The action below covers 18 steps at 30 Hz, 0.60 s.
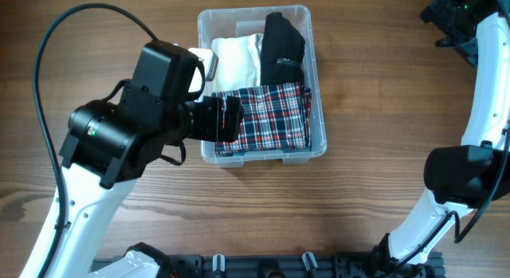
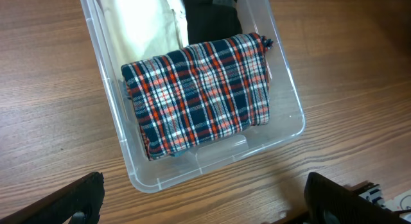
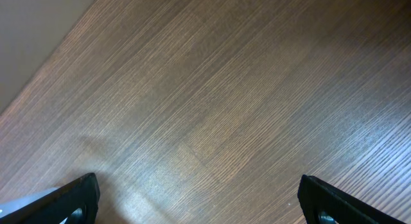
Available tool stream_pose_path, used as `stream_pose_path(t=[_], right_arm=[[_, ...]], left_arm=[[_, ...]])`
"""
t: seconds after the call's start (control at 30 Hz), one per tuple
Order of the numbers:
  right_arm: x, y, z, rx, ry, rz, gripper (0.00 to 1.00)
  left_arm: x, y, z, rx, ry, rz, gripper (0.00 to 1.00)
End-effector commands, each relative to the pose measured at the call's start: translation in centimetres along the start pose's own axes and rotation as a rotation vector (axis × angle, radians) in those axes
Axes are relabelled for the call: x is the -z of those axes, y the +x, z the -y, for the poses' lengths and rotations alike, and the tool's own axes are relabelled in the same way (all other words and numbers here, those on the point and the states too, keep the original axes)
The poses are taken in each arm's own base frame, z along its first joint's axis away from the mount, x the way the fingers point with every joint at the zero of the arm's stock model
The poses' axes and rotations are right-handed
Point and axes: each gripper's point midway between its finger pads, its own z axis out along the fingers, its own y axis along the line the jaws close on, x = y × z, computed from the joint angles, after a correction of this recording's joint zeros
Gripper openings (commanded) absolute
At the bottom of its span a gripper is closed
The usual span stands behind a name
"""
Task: Pack container
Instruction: 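Press the plaid cloth flat into the bin with the left gripper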
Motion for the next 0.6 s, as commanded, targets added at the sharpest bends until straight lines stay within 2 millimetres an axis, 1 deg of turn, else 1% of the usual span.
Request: stream_pose_path(t=[0.0,0.17,0.23,0.33,0.43,0.53,0.57], right_arm=[[-0.6,0.2,-0.1,0.002,0.009,-0.011,1.0],[-0.6,0.2,-0.1,0.002,0.009,-0.011,1.0],[-0.6,0.2,-0.1,0.002,0.009,-0.011,1.0],[-0.6,0.2,-0.1,0.002,0.009,-0.011,1.0],[-0.6,0.2,-0.1,0.001,0.009,-0.01,1.0],[-0.6,0.2,-0.1,0.002,0.009,-0.011,1.0],[-0.6,0.2,-0.1,0.002,0.009,-0.011,1.0]], left_arm=[[0.4,-0.4,-0.3,0.005,-0.013,0.018,1.0],[0.3,0.4,-0.5,0.007,-0.023,-0.013,1.0],[-0.1,1.0,-0.6,0.006,-0.029,-0.048,1.0],[-0.9,1.4,-0.8,-0.005,-0.034,-0.062,1.0],[-1.8,1.6,-0.9,-0.012,-0.004,0.009,1.0],[-2.7,3.0,-1.7,-0.035,0.017,0.073,1.0],[-3.1,3.9,-2.5,-0.024,0.022,0.103,1.0]])
